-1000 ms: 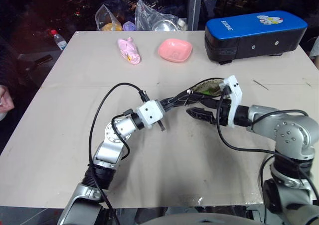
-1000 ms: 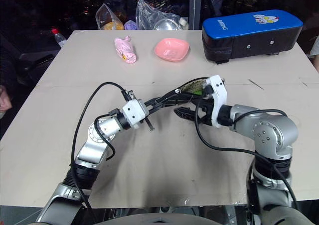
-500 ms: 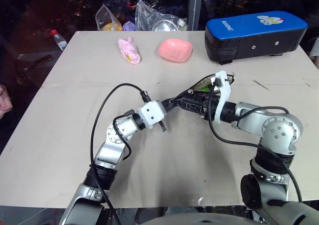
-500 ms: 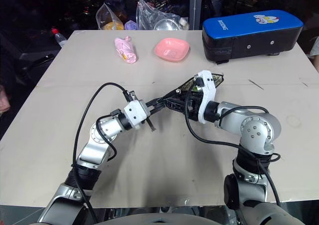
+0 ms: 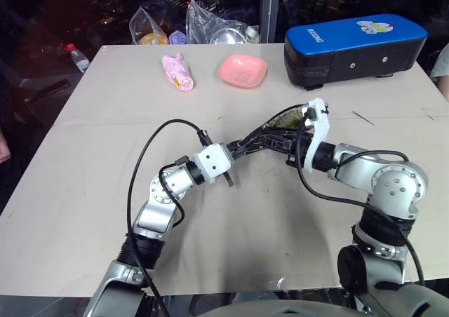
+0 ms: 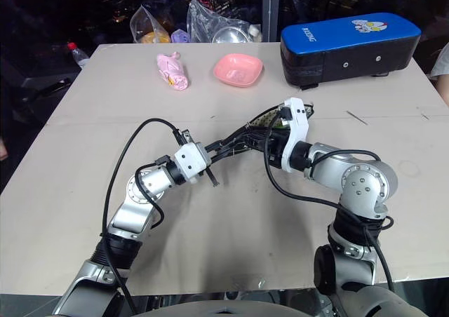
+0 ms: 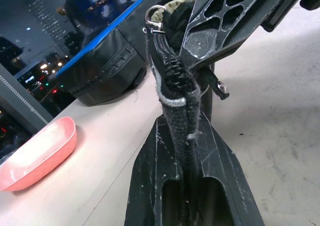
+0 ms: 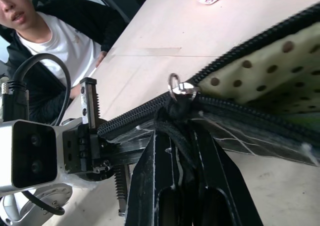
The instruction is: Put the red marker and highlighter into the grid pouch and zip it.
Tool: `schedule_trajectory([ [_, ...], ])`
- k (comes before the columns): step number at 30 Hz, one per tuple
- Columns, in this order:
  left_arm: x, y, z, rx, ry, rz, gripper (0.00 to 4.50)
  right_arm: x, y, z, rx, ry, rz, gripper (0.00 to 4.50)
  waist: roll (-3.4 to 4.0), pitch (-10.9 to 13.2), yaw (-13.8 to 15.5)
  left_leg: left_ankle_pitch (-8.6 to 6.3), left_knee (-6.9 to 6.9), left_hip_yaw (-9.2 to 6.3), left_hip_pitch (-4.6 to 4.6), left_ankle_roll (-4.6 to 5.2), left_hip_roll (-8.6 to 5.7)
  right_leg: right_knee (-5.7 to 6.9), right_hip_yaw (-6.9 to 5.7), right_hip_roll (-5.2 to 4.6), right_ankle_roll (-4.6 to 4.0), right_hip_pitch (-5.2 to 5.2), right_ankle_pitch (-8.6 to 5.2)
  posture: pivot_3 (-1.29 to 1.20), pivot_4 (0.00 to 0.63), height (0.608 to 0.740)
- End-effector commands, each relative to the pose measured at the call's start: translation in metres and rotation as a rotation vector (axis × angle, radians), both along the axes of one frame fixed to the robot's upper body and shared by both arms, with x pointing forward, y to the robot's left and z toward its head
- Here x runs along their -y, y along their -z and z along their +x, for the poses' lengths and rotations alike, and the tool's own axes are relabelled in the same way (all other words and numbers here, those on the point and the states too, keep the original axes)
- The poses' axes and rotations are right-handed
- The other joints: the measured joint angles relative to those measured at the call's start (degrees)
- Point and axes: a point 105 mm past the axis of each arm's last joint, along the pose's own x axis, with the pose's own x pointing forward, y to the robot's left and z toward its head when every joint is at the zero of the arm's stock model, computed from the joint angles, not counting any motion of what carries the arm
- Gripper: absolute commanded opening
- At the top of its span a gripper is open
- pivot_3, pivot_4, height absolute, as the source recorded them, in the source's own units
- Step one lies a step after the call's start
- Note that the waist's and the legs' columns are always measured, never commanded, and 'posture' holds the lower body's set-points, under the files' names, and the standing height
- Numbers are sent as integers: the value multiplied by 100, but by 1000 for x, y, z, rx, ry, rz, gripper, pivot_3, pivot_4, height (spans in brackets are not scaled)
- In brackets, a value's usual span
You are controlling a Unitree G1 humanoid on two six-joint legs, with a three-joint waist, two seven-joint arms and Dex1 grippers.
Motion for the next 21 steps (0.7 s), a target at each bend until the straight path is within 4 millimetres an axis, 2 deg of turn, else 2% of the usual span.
schedule_trajectory([
  [1,-2,-11,-2,54,0,-17,0,17,-14,5,81,57,-18,30,0,0,6,0,0,0,0,0,-1,0,0,-1,0,0,0,0,150,726],
  [8,-5,-11,-1,58,-13,-17,0,74,-15,25,124,236,-144,30,0,0,-1,0,0,4,0,0,0,0,2,-1,0,0,0,0,150,726],
  [17,-7,-11,1,58,-22,-17,0,142,-25,53,161,528,-201,30,0,0,4,0,0,8,0,1,1,-1,5,-2,1,1,0,0,150,726],
  [18,-8,-11,2,58,-25,-18,0,146,-25,55,162,547,-202,30,0,0,5,0,0,8,-1,1,1,-1,5,-2,1,1,0,0,150,726],
  [21,-11,-12,7,76,-58,-10,0,142,-24,55,162,539,-192,30,0,0,8,0,0,8,-1,1,1,-1,5,-2,1,1,0,0,150,726],
])
